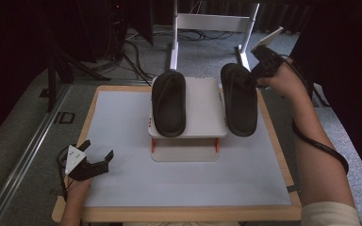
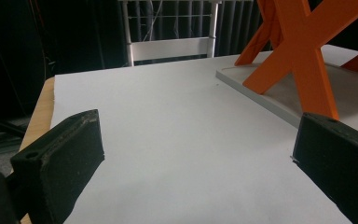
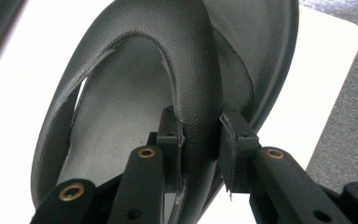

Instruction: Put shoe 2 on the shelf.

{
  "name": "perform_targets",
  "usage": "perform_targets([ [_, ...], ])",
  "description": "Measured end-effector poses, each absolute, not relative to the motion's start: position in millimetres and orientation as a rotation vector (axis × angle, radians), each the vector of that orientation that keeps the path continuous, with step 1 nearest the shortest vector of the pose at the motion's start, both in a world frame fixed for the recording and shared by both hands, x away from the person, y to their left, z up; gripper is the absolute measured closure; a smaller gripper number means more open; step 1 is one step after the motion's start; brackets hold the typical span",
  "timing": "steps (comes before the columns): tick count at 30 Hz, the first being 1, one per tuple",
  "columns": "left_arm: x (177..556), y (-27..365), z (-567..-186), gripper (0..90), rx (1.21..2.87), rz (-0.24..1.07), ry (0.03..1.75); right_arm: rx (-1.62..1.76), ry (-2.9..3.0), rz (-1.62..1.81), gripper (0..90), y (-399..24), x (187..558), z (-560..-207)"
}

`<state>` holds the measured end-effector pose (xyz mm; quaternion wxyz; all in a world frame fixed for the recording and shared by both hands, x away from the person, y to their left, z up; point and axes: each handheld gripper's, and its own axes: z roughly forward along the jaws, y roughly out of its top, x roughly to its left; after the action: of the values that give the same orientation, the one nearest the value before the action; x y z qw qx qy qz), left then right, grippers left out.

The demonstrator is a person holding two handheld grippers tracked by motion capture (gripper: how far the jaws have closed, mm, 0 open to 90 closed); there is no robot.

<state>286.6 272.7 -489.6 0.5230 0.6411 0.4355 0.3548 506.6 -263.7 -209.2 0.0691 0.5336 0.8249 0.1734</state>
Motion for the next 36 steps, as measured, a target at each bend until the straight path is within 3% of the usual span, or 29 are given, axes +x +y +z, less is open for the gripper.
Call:
perform_targets([
  [20,286.2,272.6,-489.7,1.3,1.537,0.848,1.033,1.589,2.552,0.356,72.3,-159.6,521.1,-213.7],
  [36,286.0,272.1,-489.7,1.3,1.541,0.846,1.027,1.582,2.568,0.265,72.0,-133.7,527.1,-232.5],
])
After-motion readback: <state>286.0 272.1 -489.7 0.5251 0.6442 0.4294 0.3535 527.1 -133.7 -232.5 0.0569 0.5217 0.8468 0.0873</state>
